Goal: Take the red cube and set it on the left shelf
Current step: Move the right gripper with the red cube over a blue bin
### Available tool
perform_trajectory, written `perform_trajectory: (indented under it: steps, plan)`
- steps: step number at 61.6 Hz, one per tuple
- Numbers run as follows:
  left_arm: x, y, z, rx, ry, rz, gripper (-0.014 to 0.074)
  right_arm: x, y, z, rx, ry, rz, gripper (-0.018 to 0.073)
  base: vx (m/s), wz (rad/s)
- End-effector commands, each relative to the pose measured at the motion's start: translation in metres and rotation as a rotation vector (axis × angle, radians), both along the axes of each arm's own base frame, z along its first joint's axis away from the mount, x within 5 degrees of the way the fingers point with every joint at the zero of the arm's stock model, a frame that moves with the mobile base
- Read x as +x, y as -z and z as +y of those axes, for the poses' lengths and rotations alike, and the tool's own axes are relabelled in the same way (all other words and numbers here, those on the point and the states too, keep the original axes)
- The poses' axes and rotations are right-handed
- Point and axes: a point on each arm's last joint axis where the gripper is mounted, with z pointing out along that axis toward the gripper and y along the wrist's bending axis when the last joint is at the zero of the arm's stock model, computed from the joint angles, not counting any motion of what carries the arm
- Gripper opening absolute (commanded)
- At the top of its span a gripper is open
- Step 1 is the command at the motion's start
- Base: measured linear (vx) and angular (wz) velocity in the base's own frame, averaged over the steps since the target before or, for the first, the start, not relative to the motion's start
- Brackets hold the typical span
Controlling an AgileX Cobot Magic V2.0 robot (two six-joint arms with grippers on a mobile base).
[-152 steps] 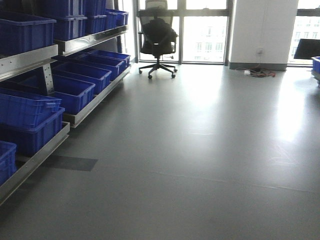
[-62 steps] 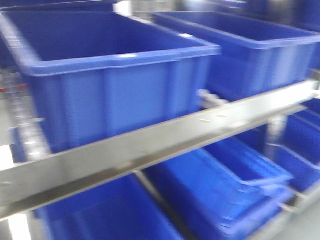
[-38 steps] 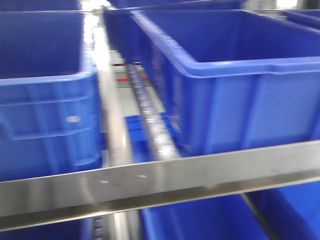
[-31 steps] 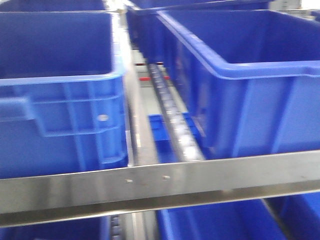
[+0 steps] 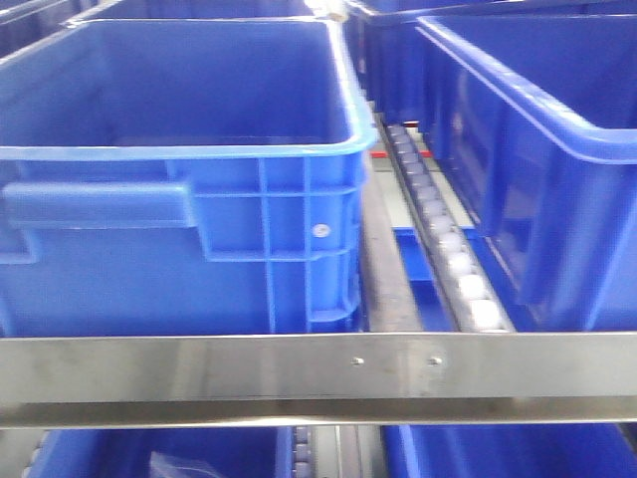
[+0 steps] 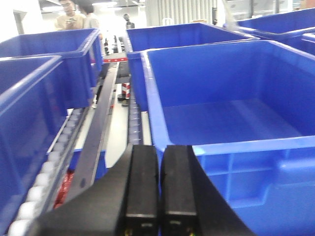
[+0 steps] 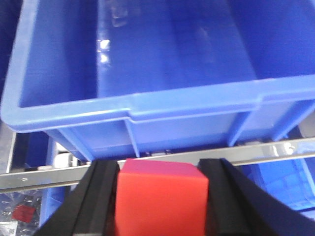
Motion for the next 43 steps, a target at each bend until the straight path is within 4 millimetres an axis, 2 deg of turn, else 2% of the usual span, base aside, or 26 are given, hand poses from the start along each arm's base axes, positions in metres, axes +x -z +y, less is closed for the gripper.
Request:
perform_trajectory:
  steps: [1,43]
  plan:
    - [0.001,0.0004,0.0007,-0.017,-0.007,-0.052,0.0106,0.0029,-0.0175,-0.0004,-0.02,-0.004,-0.108,0.0055,0.04,0.22]
    - [0.001,0.0004,0.0007,-0.017,-0.007,-0.052,0.0106,0.0029,-0.0175,-0.0004,-0.02,-0.004,-0.108,0.0055,0.0,0.06]
